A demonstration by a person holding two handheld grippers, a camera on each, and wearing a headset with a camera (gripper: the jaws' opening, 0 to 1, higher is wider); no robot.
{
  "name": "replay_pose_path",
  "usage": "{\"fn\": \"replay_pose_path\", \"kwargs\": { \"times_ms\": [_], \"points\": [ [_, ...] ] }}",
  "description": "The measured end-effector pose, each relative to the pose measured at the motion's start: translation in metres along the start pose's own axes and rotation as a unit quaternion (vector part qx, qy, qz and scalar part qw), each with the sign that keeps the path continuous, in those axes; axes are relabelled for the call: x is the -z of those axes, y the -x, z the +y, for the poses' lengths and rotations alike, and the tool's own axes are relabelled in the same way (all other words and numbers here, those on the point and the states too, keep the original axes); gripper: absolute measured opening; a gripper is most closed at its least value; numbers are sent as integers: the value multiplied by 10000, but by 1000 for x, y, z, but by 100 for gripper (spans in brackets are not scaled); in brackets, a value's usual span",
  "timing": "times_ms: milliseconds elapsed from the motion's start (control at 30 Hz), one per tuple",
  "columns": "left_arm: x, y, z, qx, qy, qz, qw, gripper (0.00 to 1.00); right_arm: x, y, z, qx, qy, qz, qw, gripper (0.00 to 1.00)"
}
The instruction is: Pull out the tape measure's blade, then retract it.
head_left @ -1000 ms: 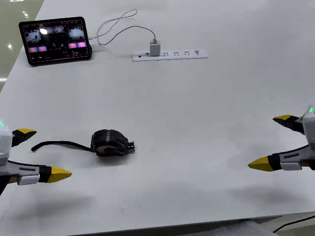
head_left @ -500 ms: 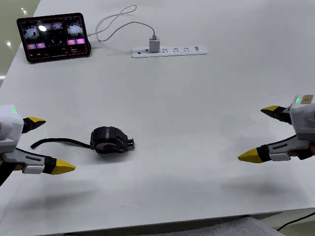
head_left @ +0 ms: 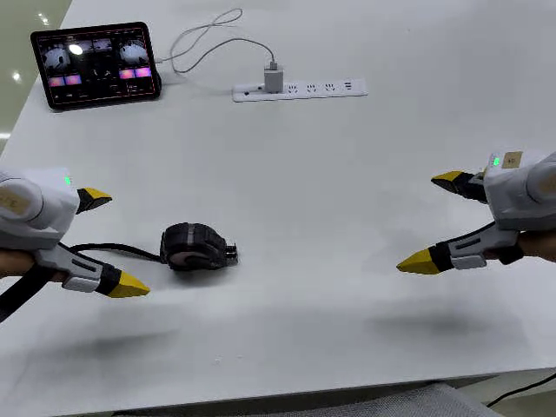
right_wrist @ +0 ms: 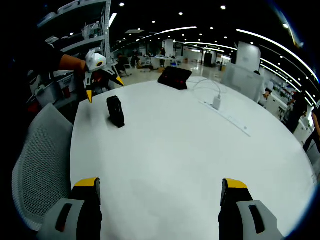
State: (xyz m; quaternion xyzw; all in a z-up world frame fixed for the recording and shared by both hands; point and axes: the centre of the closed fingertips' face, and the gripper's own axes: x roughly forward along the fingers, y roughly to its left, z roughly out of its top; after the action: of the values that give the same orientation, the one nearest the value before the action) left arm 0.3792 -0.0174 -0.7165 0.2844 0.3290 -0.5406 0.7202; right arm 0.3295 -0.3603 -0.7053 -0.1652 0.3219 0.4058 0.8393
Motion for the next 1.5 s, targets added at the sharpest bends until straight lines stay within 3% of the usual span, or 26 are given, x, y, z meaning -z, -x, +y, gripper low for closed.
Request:
{"fn": "replay_pose_path", "kwargs": {
  "times_ms": [133,200,267,400,633,700,1000,1233,1367,1500],
  "points": [
    [-9,-7,-3,123,-243,19,9996,99,-8,-7,3,-70,98,5,9999,99],
    [-6,-11,-5,167,-465,258,9984,98,-10,-12,4,-93,98,6,9999,99],
    [-15,-15,-11,254,-498,127,9984,99,-13,-16,6,-141,112,-4,9998,99],
    [-21,-23,-16,421,-688,236,9965,99,-17,-26,11,-216,223,45,9995,99],
    [-27,-31,-17,554,-885,365,9939,96,-26,-52,27,-509,512,139,9973,99],
    [-28,-35,-13,486,-1102,450,9917,96,-29,-61,35,-635,570,193,9962,99],
    [-33,-52,-16,596,-1200,549,9895,93,-47,-95,60,-987,803,196,9917,99],
    [-37,-60,-22,669,-1326,593,9871,87,-60,-115,64,-1072,860,112,9905,99],
    [-40,-66,-23,696,-1249,552,9882,80,-67,-126,62,-1071,901,-16,9902,99],
    [-35,-72,-27,764,-1257,603,9873,79,-69,-137,65,-1088,905,-15,9899,99]
  ]
}}
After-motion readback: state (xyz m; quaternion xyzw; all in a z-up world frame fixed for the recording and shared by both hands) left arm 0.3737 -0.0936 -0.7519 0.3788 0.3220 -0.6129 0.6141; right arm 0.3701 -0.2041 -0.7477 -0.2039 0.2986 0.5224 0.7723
